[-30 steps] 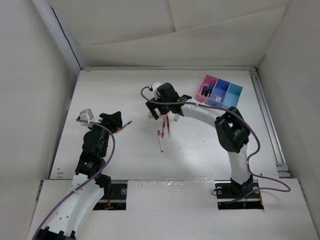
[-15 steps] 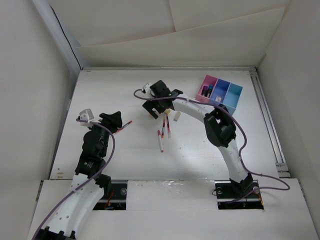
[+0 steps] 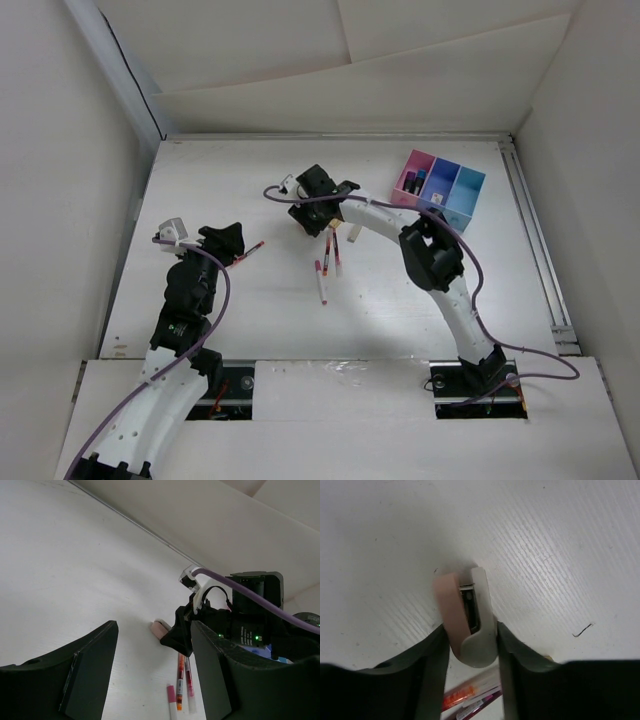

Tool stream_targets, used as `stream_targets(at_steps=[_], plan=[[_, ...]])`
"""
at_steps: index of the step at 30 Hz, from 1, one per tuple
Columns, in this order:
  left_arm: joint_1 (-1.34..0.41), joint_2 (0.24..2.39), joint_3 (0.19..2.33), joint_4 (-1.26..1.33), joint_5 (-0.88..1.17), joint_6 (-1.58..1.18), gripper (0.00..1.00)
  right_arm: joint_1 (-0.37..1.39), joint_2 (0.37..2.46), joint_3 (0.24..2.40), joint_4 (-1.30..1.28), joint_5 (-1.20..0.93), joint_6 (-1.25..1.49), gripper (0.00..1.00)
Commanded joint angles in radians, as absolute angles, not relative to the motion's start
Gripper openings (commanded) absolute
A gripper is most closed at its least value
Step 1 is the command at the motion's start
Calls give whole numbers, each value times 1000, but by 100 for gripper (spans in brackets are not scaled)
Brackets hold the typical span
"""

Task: Sort the stationery into containers
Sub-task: Pick up the stapler from the center of the board, then place the stapler in the storage box.

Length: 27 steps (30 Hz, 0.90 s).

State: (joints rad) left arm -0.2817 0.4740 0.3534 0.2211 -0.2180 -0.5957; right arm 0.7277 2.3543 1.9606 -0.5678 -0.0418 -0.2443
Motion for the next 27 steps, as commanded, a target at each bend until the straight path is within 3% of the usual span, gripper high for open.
stream_targets(at_steps=[1, 5, 9, 12, 18, 24, 27], plan=[[-284, 466, 371, 272, -224, -598, 57, 735, 2347, 1944, -526, -72, -232, 36], [-284, 466, 371, 262, -224, -598, 57, 735, 2269, 1867, -412, -92, -175, 24], [-284, 466, 371, 262, -224, -598, 57, 678, 2152, 1772, -292, -144, -83, 18], [-284, 466, 371, 262, -224, -598, 57, 628, 2040, 1675, -200, -144, 21, 18], [-284, 476, 371, 281, -192, -598, 57, 437, 1821, 1482, -137, 95, 224, 17], [-284, 535, 390, 299, -118, -580, 57, 234, 1700, 1333, -126, 366, 399, 17], [-284, 545, 390, 308, -106, -580, 57, 166, 1680, 1292, -117, 390, 426, 19]])
